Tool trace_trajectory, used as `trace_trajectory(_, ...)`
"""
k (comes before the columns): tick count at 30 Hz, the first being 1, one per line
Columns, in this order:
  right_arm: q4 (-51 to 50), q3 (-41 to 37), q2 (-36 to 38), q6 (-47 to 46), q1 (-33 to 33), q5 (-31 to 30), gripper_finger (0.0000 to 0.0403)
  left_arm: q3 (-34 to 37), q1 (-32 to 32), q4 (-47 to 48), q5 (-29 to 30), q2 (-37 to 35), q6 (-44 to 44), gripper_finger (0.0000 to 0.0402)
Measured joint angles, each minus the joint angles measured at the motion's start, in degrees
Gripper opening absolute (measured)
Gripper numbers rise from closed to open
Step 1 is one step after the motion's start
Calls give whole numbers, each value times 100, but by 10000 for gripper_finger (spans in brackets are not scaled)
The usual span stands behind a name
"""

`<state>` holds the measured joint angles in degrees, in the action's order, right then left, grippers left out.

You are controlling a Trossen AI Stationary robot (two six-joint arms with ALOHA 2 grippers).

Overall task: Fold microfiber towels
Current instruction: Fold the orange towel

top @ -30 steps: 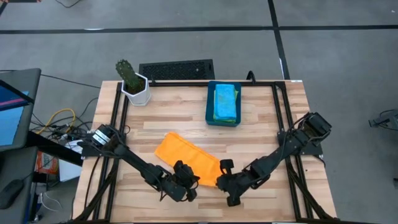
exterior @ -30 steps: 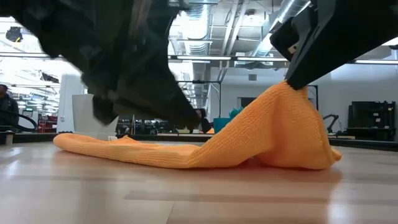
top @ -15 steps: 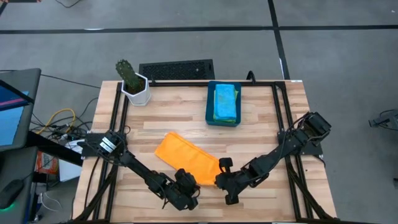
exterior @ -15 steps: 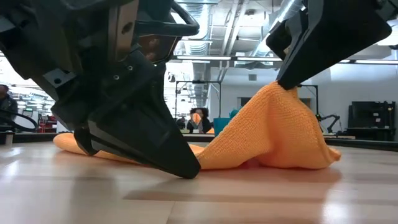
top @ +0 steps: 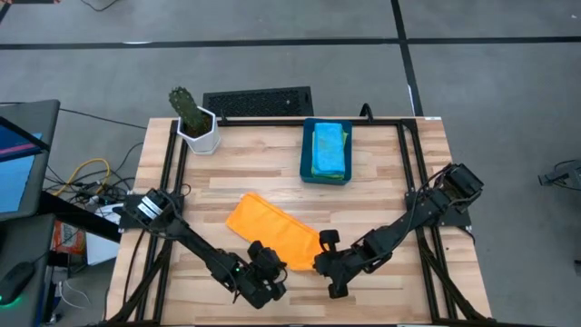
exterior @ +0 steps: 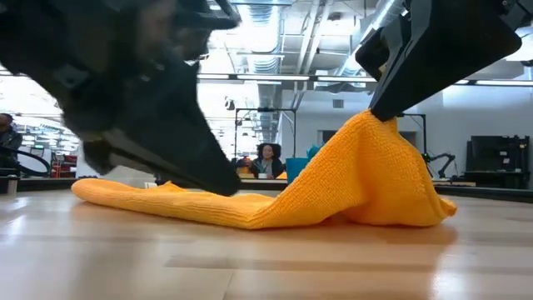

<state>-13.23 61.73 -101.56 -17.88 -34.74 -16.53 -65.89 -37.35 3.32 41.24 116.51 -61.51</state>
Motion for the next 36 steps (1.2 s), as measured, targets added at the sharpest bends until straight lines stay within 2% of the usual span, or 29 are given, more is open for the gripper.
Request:
trace_trajectory(4,-20,0,0,-9,0,2,18,-2,115,-95,124,-7,258,0)
trace_trajectory(12,-22,0,0,-12,0,2,16,-371,145,-273,-177,327,536,0)
trace_trajectory(26,-44,1,-1,39,-8,-2,18,-466,156,355,-322,457,172,0)
trace_trajectory(36,313,310,-2,1430,489,82,14,-466,156,359,-373,452,170,0)
